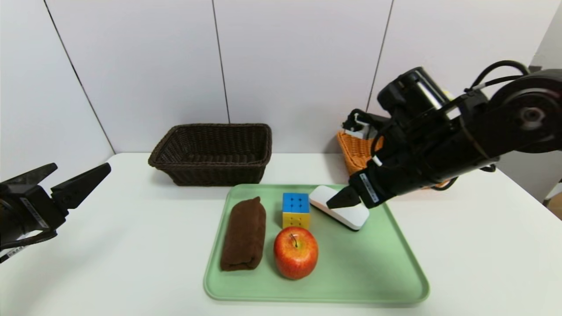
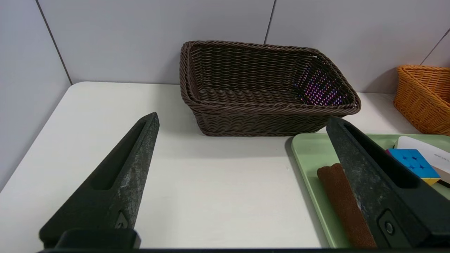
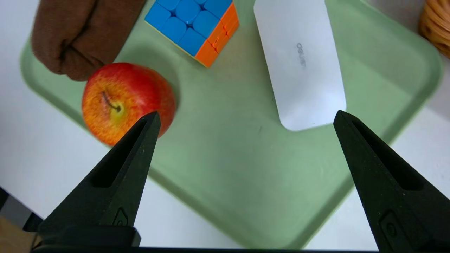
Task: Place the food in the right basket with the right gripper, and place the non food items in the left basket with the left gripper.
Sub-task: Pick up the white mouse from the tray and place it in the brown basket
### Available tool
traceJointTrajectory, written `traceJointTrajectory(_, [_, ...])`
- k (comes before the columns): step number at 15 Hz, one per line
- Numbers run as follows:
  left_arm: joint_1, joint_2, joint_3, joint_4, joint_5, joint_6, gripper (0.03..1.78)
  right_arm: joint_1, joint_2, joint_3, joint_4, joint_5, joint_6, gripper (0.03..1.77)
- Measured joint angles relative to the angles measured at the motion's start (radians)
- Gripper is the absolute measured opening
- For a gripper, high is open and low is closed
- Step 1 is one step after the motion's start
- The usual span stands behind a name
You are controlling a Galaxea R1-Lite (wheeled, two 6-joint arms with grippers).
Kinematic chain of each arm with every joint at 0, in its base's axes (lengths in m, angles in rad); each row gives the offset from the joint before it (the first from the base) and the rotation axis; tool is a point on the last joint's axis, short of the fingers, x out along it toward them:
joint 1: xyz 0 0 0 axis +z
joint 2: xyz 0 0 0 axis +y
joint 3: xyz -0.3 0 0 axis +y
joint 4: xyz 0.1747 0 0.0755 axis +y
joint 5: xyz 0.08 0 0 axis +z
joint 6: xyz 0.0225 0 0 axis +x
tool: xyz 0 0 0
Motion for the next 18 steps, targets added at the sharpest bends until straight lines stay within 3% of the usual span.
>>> traceJointTrajectory(6, [-0.001, 0.001, 0.006, 0.000, -0.001, 0.000, 1.69, -0.004, 0.137, -0.050, 0.001, -0.006, -0.042, 1.69])
traceJointTrajectory(11, [0.000, -0.005, 0.021, -0.001, -0.001, -0.001, 1.69, -0.033, 0.167, -0.037, -0.005, -0.044, -0.095, 1.70])
traceJointTrajectory(18, [0.000, -0.012, 0.024, -0.003, 0.001, -0.002, 1.69, -0.063, 0.206, -0.037, -0.033, -0.046, -0.126, 1.70])
